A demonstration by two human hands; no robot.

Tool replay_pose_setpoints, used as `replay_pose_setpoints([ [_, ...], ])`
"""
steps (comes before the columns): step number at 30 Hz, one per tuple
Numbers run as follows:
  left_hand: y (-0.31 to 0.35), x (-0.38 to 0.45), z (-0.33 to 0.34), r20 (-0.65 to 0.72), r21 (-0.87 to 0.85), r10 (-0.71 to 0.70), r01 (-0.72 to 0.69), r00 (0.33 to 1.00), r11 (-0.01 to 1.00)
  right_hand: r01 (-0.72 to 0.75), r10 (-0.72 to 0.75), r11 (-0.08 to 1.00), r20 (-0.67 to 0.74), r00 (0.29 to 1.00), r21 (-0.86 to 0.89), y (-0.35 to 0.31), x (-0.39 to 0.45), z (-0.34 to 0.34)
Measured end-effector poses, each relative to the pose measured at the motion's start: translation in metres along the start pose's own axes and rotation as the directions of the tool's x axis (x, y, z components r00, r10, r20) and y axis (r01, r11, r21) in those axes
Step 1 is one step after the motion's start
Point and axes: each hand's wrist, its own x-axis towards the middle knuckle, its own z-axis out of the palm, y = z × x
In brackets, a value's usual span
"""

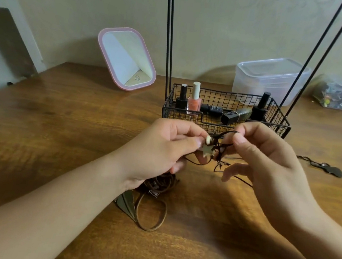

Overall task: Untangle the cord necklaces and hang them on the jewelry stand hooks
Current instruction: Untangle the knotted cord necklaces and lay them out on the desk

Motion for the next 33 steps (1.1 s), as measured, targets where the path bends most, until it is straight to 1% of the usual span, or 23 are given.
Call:
replay_pose_setpoints([
  [2,0.001,-0.001,-0.001,0.095,-0.010,0.009,-0.008,0.995,1.000,-0.088,0.089,0.995,-0.030,0.996,0.042,0.000,0.003,-0.001],
  [4,0.004,-0.003,-0.003,0.193,-0.100,0.012,0.007,0.981,0.995,-0.179,0.183,0.981,-0.054,0.982,0.075,0.002,0.005,-0.002],
  [6,0.005,-0.003,-0.006,0.255,-0.141,0.034,0.003,0.966,0.990,-0.234,0.245,0.960,-0.062,0.968,0.154,0.003,0.006,-0.005],
  [8,0.004,-0.004,-0.008,0.256,-0.158,0.043,-0.002,0.966,0.988,-0.220,0.237,0.955,-0.065,0.969,0.199,0.000,0.007,-0.006],
  [10,0.004,-0.003,-0.008,0.194,-0.150,0.038,-0.009,0.980,0.989,-0.157,0.179,0.966,-0.090,0.980,0.207,-0.003,0.006,-0.007],
  [11,0.003,-0.002,-0.008,0.146,-0.108,0.050,-0.035,0.988,0.994,-0.113,0.132,0.979,-0.108,0.985,0.168,-0.004,0.005,-0.008],
  [13,0.001,-0.001,-0.006,0.065,0.059,0.114,-0.118,0.991,0.991,-0.048,0.055,0.996,-0.099,0.994,0.073,-0.007,0.003,-0.009],
  [15,0.000,-0.001,-0.003,0.064,0.264,0.193,-0.203,0.979,0.943,-0.036,0.041,0.997,-0.063,0.997,0.072,-0.007,0.001,-0.008],
  [16,0.000,-0.001,-0.002,0.083,0.315,0.220,-0.235,0.972,0.920,-0.040,0.044,0.996,-0.046,0.998,0.084,-0.008,0.001,-0.008],
  [17,0.000,-0.001,-0.001,0.094,0.316,0.234,-0.252,0.968,0.915,-0.049,0.052,0.995,-0.034,0.998,0.090,-0.008,0.001,-0.007],
  [20,0.001,-0.001,-0.004,0.087,0.232,0.247,-0.261,0.965,0.937,-0.079,0.079,0.991,0.001,0.997,0.111,-0.009,0.001,-0.009],
  [23,0.002,-0.001,-0.012,0.064,0.168,0.253,-0.261,0.965,0.951,-0.065,0.063,0.995,0.020,0.998,0.074,-0.010,0.004,-0.013],
  [25,0.005,-0.001,-0.016,0.057,0.132,0.245,-0.251,0.968,0.959,-0.020,0.020,1.000,0.011,1.000,0.000,-0.013,0.004,-0.016],
  [27,0.008,-0.002,-0.018,0.074,0.073,0.226,-0.231,0.971,0.970,0.051,-0.052,0.989,-0.002,0.999,-0.137,-0.017,0.004,-0.018],
  [30,0.010,-0.002,-0.021,0.106,-0.069,0.178,-0.171,0.978,0.983,0.141,-0.138,0.918,0.035,0.990,-0.370,-0.019,0.005,-0.020],
  [32,0.010,-0.004,-0.023,0.098,-0.167,0.111,-0.094,0.989,0.981,0.167,-0.167,0.901,0.035,0.985,-0.401,-0.016,0.007,-0.024],
  [33,0.011,-0.004,-0.024,0.099,-0.167,0.088,-0.071,0.991,0.983,0.175,-0.177,0.905,0.032,0.984,-0.388,-0.014,0.008,-0.026],
])
